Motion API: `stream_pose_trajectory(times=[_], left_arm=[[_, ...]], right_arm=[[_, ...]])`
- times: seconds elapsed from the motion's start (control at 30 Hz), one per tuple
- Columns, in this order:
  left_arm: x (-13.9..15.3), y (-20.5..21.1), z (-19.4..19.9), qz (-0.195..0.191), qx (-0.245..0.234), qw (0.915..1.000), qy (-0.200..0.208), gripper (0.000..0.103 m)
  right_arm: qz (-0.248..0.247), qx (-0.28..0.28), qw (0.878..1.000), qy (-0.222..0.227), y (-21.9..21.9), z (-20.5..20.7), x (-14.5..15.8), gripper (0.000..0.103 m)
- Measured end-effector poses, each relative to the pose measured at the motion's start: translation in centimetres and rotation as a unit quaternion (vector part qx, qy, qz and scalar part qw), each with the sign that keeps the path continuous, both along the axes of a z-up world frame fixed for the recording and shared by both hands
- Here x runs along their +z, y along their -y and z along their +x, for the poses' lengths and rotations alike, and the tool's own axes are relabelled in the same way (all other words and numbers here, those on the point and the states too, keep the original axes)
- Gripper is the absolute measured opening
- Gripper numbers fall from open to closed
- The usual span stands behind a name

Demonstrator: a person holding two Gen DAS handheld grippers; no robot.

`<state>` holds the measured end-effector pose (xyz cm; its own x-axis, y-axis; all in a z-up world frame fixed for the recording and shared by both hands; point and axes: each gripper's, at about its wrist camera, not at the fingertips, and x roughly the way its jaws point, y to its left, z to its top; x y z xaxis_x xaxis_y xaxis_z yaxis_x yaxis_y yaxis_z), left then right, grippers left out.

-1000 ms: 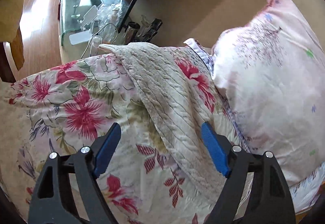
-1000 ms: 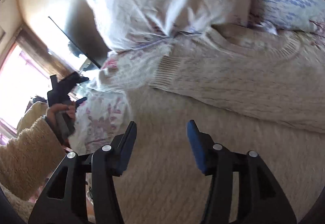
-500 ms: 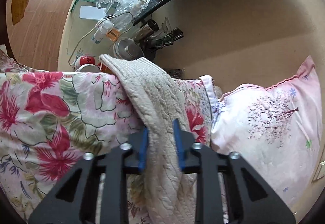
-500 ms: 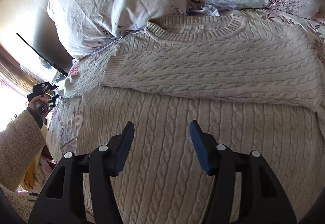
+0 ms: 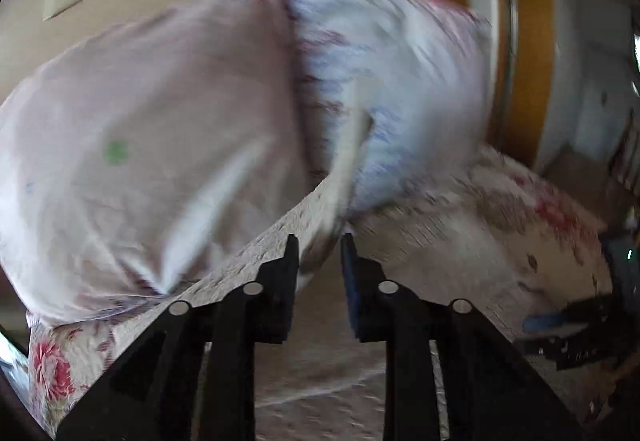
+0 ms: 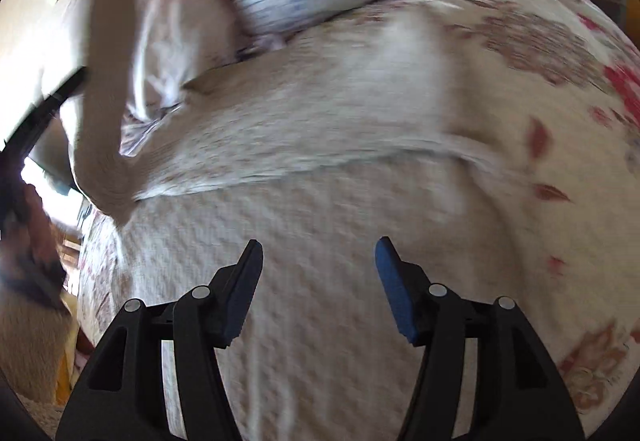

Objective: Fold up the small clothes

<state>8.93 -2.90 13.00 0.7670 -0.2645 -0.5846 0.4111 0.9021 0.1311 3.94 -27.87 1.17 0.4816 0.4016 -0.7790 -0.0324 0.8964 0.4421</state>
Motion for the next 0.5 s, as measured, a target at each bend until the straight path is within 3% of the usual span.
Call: stream_pose_trajectory(times=[0.07, 0.13, 0.23, 0.3, 0.4, 0.5], left_arm=[[-3.0, 3.0, -0.6, 0.046, -0.006, 0.9983, -0.035, 0.028], [-4.5, 1.3, -1.1, 0.025, 0.015, 0.9971, -0.070, 0.036], [-5.3, -5.1, -3.2, -0.028, 0.088, 0.9899, -0.107, 0.051], [-6.0, -9.8, -6.0, -0.035, 0.143, 0.9812, -0.125, 0.054], [-8.1, -15.1, -9.1, -0.034, 0.211, 0.9609, -0.176, 0.055], [-10.2, -18.3, -12.1, -0.076, 0.247, 0.9370, -0.235, 0.055]], right_arm=[[0.003, -0.025, 1.000, -0.005, 2.1, -0.7, 0.0, 0.061], [0.006, -0.053, 0.999, 0.004, 4.5, -1.9, 0.7, 0.061], [0.009, -0.087, 0.996, 0.010, 8.0, -3.9, 1.3, 0.061], [0.016, -0.100, 0.995, -0.001, 9.9, -5.0, 1.1, 0.061], [0.056, -0.100, 0.992, -0.045, 12.1, -6.2, -0.6, 0.059], [0.118, -0.070, 0.986, -0.095, 12.6, -7.6, -2.7, 0.053]])
